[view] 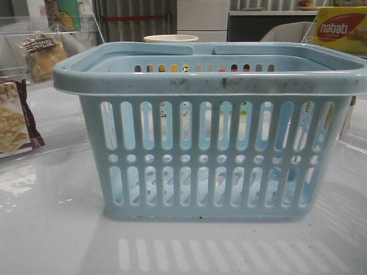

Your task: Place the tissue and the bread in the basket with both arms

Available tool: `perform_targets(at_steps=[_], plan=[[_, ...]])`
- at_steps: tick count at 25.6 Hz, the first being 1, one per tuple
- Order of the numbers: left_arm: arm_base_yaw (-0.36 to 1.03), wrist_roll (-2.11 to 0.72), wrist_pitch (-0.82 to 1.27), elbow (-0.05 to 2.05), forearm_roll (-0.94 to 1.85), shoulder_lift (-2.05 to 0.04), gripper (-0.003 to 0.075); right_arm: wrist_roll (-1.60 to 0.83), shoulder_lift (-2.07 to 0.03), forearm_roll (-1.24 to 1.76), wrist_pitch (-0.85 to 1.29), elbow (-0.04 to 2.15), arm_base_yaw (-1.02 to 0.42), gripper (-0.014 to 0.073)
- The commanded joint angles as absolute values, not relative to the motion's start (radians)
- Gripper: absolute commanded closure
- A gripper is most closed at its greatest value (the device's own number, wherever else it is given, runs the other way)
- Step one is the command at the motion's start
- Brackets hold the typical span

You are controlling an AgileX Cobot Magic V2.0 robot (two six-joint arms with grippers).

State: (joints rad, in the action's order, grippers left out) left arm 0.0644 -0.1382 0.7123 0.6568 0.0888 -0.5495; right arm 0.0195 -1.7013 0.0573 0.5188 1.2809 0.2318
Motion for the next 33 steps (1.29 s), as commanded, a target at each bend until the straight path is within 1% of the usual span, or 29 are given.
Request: perform_targets(at_steps=[1, 2, 3, 4, 6, 7, 8, 9, 11, 14, 17, 19, 22, 26, 28, 29, 30, 32, 33], plan=[[0.062, -0.136, 0.629, 0.686, 0.101, -0.557, 0.0234, 0.019, -1.72, 0.062, 0.406, 1.355, 0.237, 0.0004], [0.062, -0.136, 0.629, 0.686, 0.101, -0.557, 0.0234, 0.019, -1.739, 0.062, 0.392, 1.364, 0.237, 0.0006], [0.062, -0.136, 0.629, 0.686, 0.101, -0.557, 0.0234, 0.019, -1.755, 0.061, 0.371, 1.367, 0.237, 0.0028], [0.062, -0.136, 0.629, 0.686, 0.101, -0.557, 0.0234, 0.019, -1.761, 0.054, 0.351, 1.367, 0.237, 0.0082], [0.062, -0.136, 0.629, 0.686, 0.101, -0.557, 0.0234, 0.019, -1.764, 0.046, 0.326, 1.367, 0.237, 0.0225], [0.062, -0.136, 0.629, 0.686, 0.101, -0.557, 0.0233, 0.019, -1.763, 0.045, 0.315, 1.367, 0.237, 0.0323], [0.062, -0.136, 0.629, 0.686, 0.101, -0.557, 0.0234, 0.019, -1.757, 0.045, 0.315, 1.367, 0.237, 0.039], [0.062, -0.136, 0.629, 0.686, 0.101, -0.557, 0.0233, 0.019, -1.749, 0.045, 0.316, 1.367, 0.237, 0.0427], [0.062, -0.136, 0.629, 0.686, 0.101, -0.557, 0.0234, 0.019, -1.71, 0.047, 0.329, 1.367, 0.23, 0.0451], [0.062, -0.136, 0.629, 0.686, 0.101, -0.557, 0.0233, 0.019, -1.615, 0.047, 0.381, 1.367, 0.191, 0.0451], [0.062, -0.136, 0.629, 0.686, 0.101, -0.557, 0.0234, 0.019, -1.496, 0.047, 0.477, 1.364, 0.101, 0.0451], [0.062, -0.136, 0.629, 0.686, 0.101, -0.557, 0.0234, 0.018, -1.414, 0.047, 0.517, 1.342, -0.014, 0.0451], [0.062, -0.136, 0.629, 0.686, 0.101, -0.557, 0.0234, 0.018, -1.333, 0.047, 0.493, 1.283, -0.192, 0.0451], [0.062, -0.136, 0.618, 0.686, 0.101, -0.557, 0.0234, 0.018, -1.332, 0.047, 0.467, 1.229, -0.401, 0.0451], [0.062, -0.136, 0.611, 0.686, 0.101, -0.557, 0.0234, 0.018, -1.354, 0.047, 0.467, 1.216, -0.465, 0.0443], [0.062, -0.136, 0.608, 0.686, 0.101, -0.557, 0.0234, 0.018, -1.367, 0.047, 0.469, 1.216, -0.492, 0.0421], [0.062, -0.136, 0.608, 0.686, 0.101, -0.557, 0.0234, 0.018, -1.384, 0.047, 0.467, 1.216, -0.511, 0.0375], [0.062, -0.136, 0.608, 0.686, 0.101, -0.557, 0.0233, 0.018, -1.416, 0.047, 0.457, 1.216, -0.521, 0.0214], [0.062, -0.136, 0.608, 0.686, 0.101, -0.557, 0.0233, 0.018, -1.427, 0.046, 0.445, 1.216, -0.521, 0.0111]])
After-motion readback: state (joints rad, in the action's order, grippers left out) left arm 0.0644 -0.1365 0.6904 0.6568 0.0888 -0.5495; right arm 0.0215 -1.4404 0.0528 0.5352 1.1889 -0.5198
